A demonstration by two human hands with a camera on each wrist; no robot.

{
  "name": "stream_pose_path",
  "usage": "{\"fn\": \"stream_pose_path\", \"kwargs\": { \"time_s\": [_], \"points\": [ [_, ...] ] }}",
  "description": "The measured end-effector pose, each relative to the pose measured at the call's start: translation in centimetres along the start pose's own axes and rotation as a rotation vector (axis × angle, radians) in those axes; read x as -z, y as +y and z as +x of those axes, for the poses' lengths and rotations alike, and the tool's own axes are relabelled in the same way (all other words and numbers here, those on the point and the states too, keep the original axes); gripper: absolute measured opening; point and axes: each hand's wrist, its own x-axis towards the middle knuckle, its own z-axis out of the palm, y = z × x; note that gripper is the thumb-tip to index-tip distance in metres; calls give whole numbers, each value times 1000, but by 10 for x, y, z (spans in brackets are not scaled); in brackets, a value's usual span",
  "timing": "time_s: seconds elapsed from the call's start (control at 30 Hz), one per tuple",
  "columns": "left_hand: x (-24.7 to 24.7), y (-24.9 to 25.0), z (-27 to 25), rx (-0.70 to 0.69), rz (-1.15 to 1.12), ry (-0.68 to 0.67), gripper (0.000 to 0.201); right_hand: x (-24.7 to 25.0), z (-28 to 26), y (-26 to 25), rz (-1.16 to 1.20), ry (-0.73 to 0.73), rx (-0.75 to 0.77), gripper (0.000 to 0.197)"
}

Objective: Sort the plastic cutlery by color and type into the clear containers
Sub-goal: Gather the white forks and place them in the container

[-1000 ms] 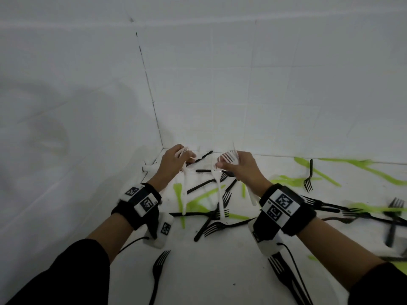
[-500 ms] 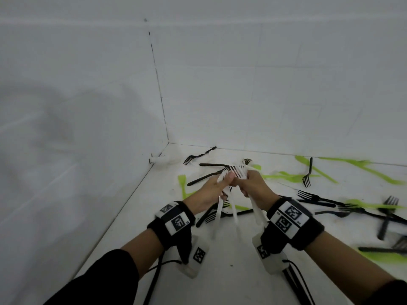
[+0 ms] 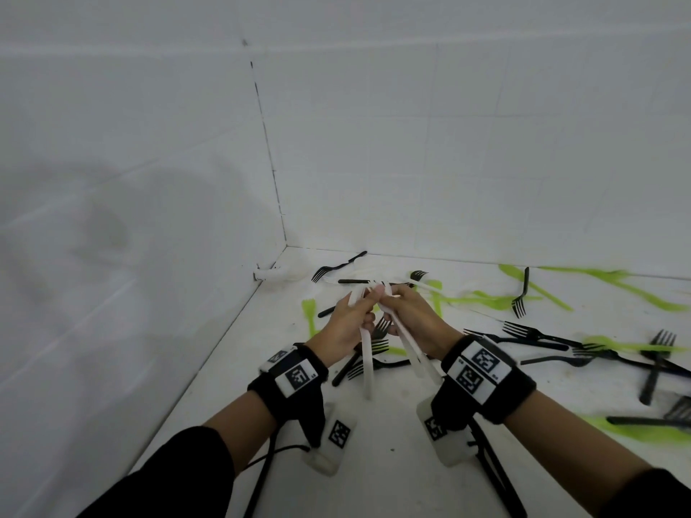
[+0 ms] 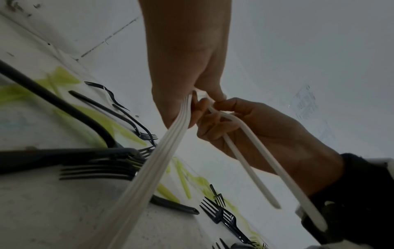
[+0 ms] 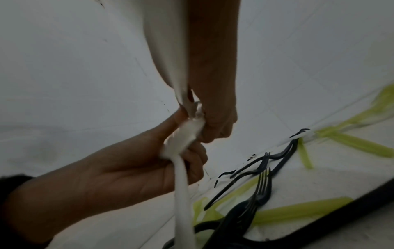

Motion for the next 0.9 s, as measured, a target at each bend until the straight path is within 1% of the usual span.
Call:
{"fn": "stream_pose_path", "kwargs": {
  "time_s": [0.1, 0.17, 0.27, 0.33, 0.43, 0.53, 0.57, 0.63, 0.7, 0.73, 0.8, 0.83, 0.9],
  "points": [
    [5, 0, 4, -15, 14, 95, 14, 0, -2, 4, 47, -15, 30, 13],
    [9, 0, 6, -35, 26, 122, 12, 1, -3, 4, 36, -33, 46, 20],
    [10, 1, 5, -33, 43, 147, 19, 0, -2, 6, -20, -33, 58, 27],
    [9, -1, 5, -46, 50, 172, 22, -2, -1, 8, -48, 13, 83, 29],
    [7, -2, 5, -84, 56, 215, 18, -2, 3, 13, -89, 108, 130, 31],
    [11, -2, 9, -82, 30, 278, 16, -2, 6, 18, -95, 157, 106, 29],
    [13, -1, 9, -76, 20, 280, 16, -1, 6, 18, -76, 158, 91, 28],
    [16, 2, 10, -65, 15, 237, 22, 0, 6, 19, -42, 177, 81, 28],
    [18, 5, 7, -67, -9, 205, 27, 1, 4, 19, -30, 206, 119, 25],
    [19, 6, 7, -64, -28, 204, 26, 1, 2, 18, -22, 206, 146, 22],
    [18, 8, 4, -67, -75, 200, 16, -1, -2, 16, -4, 170, 189, 16],
    [16, 8, 2, -73, -79, 201, 16, -2, -3, 15, 4, 151, 201, 14],
    [15, 8, 1, -79, 2, 182, 31, -6, -6, 13, 16, 120, 217, 14]
  ]
}}
